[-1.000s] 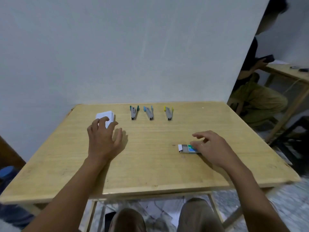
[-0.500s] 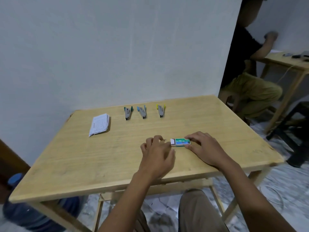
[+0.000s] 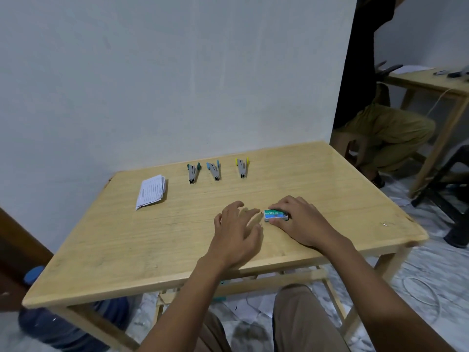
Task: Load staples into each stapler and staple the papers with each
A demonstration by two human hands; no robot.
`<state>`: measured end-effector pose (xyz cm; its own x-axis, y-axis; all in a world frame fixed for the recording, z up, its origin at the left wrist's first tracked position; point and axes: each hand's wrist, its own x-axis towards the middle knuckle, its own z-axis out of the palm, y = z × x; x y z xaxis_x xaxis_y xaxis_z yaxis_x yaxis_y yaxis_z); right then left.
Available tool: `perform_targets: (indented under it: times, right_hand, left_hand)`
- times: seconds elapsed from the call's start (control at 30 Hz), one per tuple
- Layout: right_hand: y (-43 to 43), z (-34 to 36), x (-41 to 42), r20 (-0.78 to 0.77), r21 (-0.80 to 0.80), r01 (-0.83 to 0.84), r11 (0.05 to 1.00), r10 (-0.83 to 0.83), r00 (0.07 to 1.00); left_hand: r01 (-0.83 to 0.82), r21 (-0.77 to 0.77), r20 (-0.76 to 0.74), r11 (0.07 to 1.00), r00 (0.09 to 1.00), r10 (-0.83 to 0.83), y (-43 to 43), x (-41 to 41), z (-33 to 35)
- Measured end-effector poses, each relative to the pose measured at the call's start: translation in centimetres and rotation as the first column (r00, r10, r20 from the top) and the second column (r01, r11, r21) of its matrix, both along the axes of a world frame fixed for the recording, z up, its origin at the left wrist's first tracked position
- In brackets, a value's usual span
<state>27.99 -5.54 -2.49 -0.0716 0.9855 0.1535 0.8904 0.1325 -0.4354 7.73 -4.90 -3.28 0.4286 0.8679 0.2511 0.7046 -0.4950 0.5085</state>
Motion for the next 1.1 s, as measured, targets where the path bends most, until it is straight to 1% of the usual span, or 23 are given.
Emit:
perform_targets:
  times: [0.07, 0.17, 0.23, 0.3, 0.4, 0.5, 0.6, 0.8, 0.9, 1.1]
  right_hand:
    - [0.0, 0.3, 0.5, -0.033, -0.001, 0.014, 1.000, -0.014, 0.999]
    - [-0.2, 0.5, 1.6, -0.054, -0.009, 0.044, 0.999, -0.045, 0.998]
    - [-0.4, 0.4, 2.2, -0.034, -0.028, 0.051, 0.998, -0.052, 0.998]
    - [-0.7, 0.2, 2.8, -0.013, -0.040, 0.063, 0.997, -0.063, 0.998]
    - [-0.9, 0.1, 3.0, -0.009, -0.030, 0.080, 0.996, -0.080, 0.997]
    - [-1.4, -0.1, 2.5, -0.006, -0.012, 0.078, 0.997, -0.078, 0.997]
    - [-2.3, -0.5, 2.2, -0.027, 0.007, 0.068, 0.998, -0.067, 0.997]
    - [-3.9, -0.6, 0.9, -0.057, 0.009, 0.008, 1.000, -0.008, 0.998]
    - [-4.1, -0.4, 0.6, -0.121, 0.008, 0.007, 1.000, -0.006, 0.993]
    - [-4.6, -0.3, 0.0, -0.114, -0.013, -0.030, 0.999, 0.029, 0.993]
  left_hand:
    - [-0.009, -0.049, 0.005, 0.999, 1.000, 0.009, 0.6, 0.2, 0.3]
    - [0.061, -0.120, -0.073, 0.991, 0.995, -0.070, 1.4, 0.9, 1.4]
    - [0.094, -0.129, -0.112, 0.987, 0.988, -0.109, 1.4, 1.3, 1.7]
    - [0.109, -0.103, -0.117, 0.989, 0.986, -0.121, 1.2, 1.3, 1.5]
    - [0.144, -0.083, -0.086, 0.986, 0.985, -0.151, 0.8, 1.1, 0.8]
    - [0.166, -0.063, -0.010, 0.984, 0.986, -0.167, 0.1, 0.7, 0.4]
    - [0.187, -0.009, 0.054, 0.982, 0.981, -0.186, -0.9, 0.1, 0.1]
    - [0.162, 0.061, 0.172, 0.985, 0.970, -0.171, -2.1, -0.8, -0.6]
    - [0.142, 0.087, 0.183, 0.986, 0.971, -0.156, -2.4, -0.5, -0.5]
    - [0.145, 0.108, 0.152, 0.984, 0.975, -0.160, -3.3, -0.5, -0.7]
